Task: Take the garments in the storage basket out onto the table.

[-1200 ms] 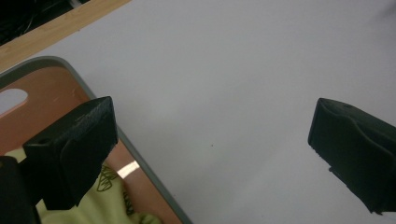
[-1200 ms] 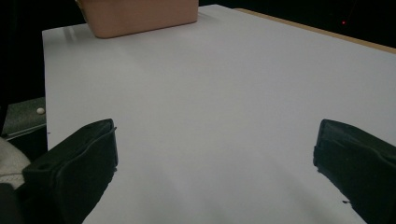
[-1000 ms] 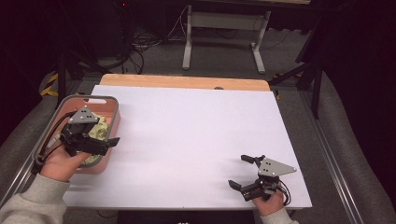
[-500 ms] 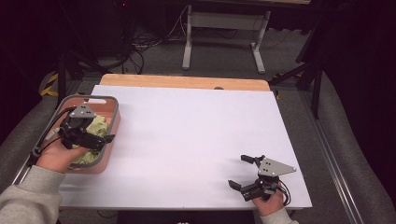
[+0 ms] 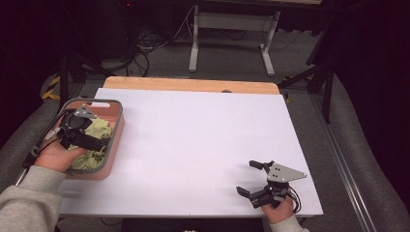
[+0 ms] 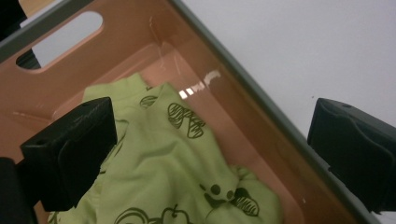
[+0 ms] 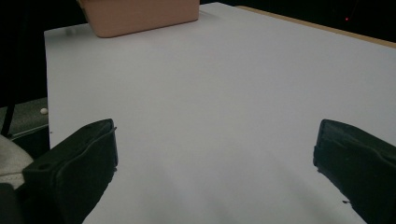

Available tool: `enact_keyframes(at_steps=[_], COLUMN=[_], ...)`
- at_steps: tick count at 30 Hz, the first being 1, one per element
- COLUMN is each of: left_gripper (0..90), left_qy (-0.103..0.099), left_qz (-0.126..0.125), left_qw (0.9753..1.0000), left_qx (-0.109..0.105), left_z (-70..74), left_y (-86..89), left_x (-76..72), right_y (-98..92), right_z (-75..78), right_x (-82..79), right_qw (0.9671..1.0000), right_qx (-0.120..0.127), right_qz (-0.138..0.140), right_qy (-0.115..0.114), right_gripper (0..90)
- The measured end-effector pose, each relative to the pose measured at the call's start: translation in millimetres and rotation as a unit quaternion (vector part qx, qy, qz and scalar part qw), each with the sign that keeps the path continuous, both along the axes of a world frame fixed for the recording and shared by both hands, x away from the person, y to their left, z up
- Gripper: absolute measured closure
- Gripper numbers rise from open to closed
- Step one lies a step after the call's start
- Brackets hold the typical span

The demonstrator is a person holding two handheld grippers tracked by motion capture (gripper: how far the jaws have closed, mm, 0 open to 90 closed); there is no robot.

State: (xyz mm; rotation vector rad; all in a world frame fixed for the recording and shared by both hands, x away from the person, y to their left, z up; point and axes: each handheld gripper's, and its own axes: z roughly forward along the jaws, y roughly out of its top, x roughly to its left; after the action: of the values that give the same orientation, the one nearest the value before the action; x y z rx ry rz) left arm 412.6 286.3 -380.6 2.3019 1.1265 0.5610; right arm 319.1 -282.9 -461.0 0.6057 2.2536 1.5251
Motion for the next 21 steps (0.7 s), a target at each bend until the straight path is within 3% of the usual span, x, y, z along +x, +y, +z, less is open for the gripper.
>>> enact_keyframes(at_steps=[9, 15, 21], left_gripper=[2.3, 1.3, 0.6], left_qy=[0.039, 0.055, 0.079], left_qz=[0.033, 0.052, 0.054], left_qw=[0.9986, 0.9970, 0.9953], left_qx=[0.012, 0.016, 0.012], left_z=[-12.3, -18.9, -24.1], left_y=[14.7, 21.9, 26.7], left_x=[14.9, 21.8, 26.8], right_y=[0.9, 1.0, 1.0], right_z=[-0.7, -0.7, -0.8], right_x=[0.5, 0.5, 0.7], right_qw=[1.0000, 0.9999, 0.9999], right_qx=[0.002, 0.002, 0.003], right_qz=[0.006, 0.008, 0.009], right_qy=[0.007, 0.008, 0.008], right_gripper=[0.5, 0.5, 0.5])
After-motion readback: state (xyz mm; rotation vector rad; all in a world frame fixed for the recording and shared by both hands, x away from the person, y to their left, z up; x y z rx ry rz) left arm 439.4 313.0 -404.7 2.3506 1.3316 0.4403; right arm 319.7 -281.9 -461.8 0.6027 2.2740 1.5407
